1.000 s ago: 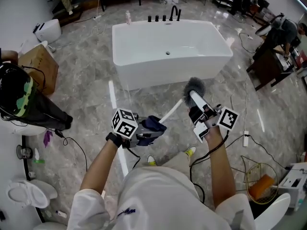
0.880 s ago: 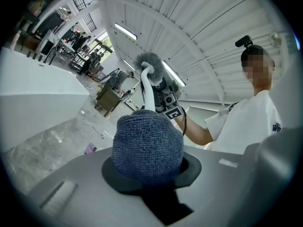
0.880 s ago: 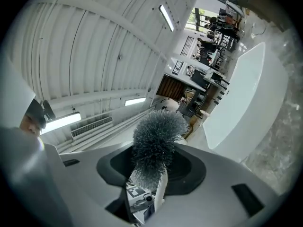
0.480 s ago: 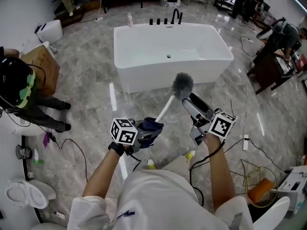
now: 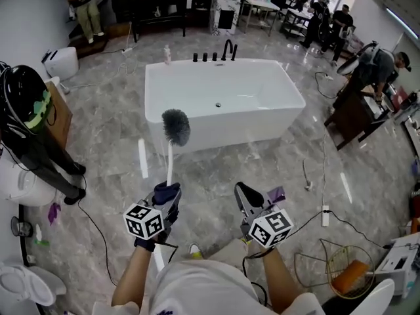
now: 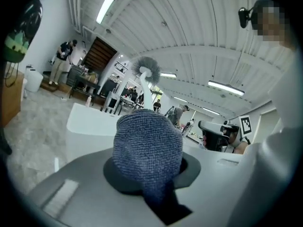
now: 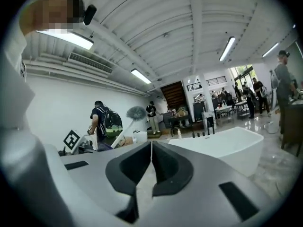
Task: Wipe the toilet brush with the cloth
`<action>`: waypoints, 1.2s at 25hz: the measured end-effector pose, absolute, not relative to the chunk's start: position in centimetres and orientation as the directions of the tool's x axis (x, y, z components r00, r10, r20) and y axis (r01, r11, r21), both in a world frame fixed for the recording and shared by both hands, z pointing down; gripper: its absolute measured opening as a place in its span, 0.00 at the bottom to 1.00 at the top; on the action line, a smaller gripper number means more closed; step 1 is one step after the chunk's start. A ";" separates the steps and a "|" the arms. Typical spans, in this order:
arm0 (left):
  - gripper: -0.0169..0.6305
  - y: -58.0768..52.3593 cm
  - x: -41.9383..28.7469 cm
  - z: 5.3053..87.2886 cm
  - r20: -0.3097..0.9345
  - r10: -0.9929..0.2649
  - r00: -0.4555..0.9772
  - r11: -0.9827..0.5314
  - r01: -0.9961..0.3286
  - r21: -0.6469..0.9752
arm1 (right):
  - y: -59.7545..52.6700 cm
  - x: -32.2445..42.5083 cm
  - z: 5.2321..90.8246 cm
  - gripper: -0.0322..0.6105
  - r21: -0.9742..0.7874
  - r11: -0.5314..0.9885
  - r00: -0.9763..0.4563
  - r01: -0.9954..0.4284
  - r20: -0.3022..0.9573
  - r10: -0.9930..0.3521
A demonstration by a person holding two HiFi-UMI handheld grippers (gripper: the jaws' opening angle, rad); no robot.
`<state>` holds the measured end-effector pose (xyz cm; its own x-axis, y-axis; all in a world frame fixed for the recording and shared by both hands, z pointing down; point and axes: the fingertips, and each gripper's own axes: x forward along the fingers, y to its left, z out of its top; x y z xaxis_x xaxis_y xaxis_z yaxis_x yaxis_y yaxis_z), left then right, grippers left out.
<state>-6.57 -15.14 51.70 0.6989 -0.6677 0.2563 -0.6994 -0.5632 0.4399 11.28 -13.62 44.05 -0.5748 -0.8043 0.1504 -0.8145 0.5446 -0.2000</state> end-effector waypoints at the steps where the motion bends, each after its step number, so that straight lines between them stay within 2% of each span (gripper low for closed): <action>1: 0.14 -15.2 -6.3 51.2 0.253 -0.675 0.693 -0.568 -0.707 0.421 | -13.8 11.4 43.7 0.05 -0.187 0.537 -0.563 -0.823 0.140 -0.814; 5: 0.14 -15.3 -4.9 49.5 0.223 -0.662 0.716 -0.603 -0.685 0.409 | -13.9 11.5 42.6 0.05 -0.135 0.538 -0.553 -0.832 0.123 -0.824; 9: 0.14 -13.9 -4.1 49.1 0.206 -0.643 0.738 -0.638 -0.664 0.389 | -12.9 11.0 41.8 0.05 -0.164 0.539 -0.557 -0.826 0.091 -0.826; 15: 0.14 -13.9 -2.3 47.7 0.167 -0.659 0.733 -0.645 -0.665 0.376 | -12.8 10.0 40.3 0.05 -0.050 0.555 -0.557 -0.831 0.104 -0.824; 21: 0.14 -12.6 -3.8 47.9 0.195 -0.669 0.717 -0.650 -0.692 0.313 | -12.3 8.8 41.0 0.05 -0.063 0.558 -0.561 -0.828 0.114 -0.820; 30: 0.14 -11.2 -6.1 50.9 0.255 -0.699 0.668 -0.578 -0.738 0.348 | -11.4 10.0 42.3 0.05 -0.088 0.530 -0.537 -0.843 0.144 -0.831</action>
